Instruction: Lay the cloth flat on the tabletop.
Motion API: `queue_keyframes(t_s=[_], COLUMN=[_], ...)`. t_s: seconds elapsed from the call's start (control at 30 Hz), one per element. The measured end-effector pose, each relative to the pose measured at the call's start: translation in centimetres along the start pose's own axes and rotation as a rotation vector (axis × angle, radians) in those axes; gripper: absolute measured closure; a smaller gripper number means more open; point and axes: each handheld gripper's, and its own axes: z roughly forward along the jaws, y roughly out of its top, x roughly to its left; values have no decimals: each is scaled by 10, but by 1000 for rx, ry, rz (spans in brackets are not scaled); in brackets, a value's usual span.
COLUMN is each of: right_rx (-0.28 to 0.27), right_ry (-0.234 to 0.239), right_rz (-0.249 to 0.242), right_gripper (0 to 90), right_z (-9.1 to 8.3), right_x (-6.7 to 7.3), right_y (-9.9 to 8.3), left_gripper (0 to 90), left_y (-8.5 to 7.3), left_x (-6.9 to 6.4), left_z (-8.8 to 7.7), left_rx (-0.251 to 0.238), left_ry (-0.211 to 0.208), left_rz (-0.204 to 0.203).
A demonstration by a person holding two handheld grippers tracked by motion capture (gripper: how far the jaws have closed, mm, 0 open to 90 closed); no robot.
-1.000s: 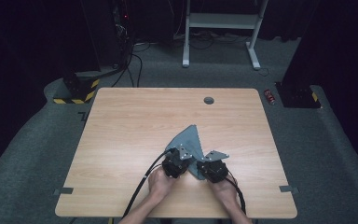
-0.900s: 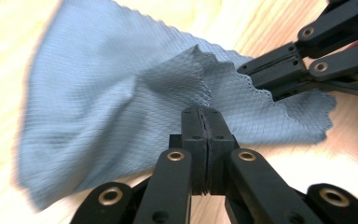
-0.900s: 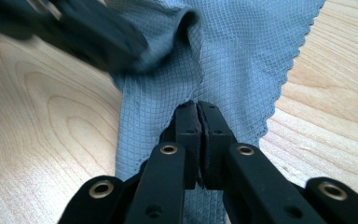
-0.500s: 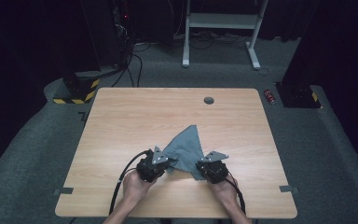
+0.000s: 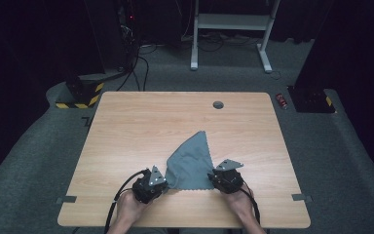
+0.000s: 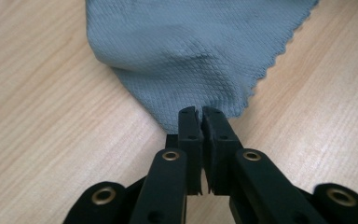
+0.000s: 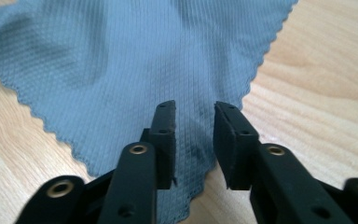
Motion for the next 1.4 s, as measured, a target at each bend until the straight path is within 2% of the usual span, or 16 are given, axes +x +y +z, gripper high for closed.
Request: queue_keyframes(t_s=[0.03,0.1,0.23,0.27,0.33,0.4,0.47,0.63,0.8,0.93,1.03,1.17,1.3,1.4], right_rx=[6,0,9,9,8,4,0,-27,-25,7,11,-27,-39,-13], right_ry=[1,-3,-7,-7,-9,-12,-13,-18,-21,-14,-6,-11,-11,-10], right_rz=[-1,-4,-22,-22,-24,-29,-31,-42,-47,-50,-41,-18,-6,-4], right_gripper=[732,810,890,890,894,896,898,898,898,895,892,807,724,711], right_z=[1,0,-1,-1,-1,-1,-1,-13,-26,-28,-31,-32,-19,-2], right_x=[0,-1,-1,-1,-1,-1,0,3,5,5,4,3,3,2], right_y=[-1,-3,-3,-3,-3,-3,-4,-4,-15,-23,-22,-12,4,12], left_gripper=[852,751,554,554,518,488,474,473,482,503,554,738,866,885], left_y=[-1,-3,-6,-6,-5,-3,0,5,11,11,12,15,16,17], left_x=[1,4,19,21,28,29,28,24,22,23,23,22,22,23], left_z=[-1,-5,-12,-11,-4,5,17,36,39,38,39,39,41,37], left_rx=[-7,-35,-115,-121,-97,-68,-40,-6,3,7,7,6,-2,-15], left_ry=[-6,11,30,38,67,88,102,116,148,137,105,61,38,47], left_rz=[-9,-40,-169,-193,-242,-259,-263,-267,-237,-250,-251,-222,-225,-210])
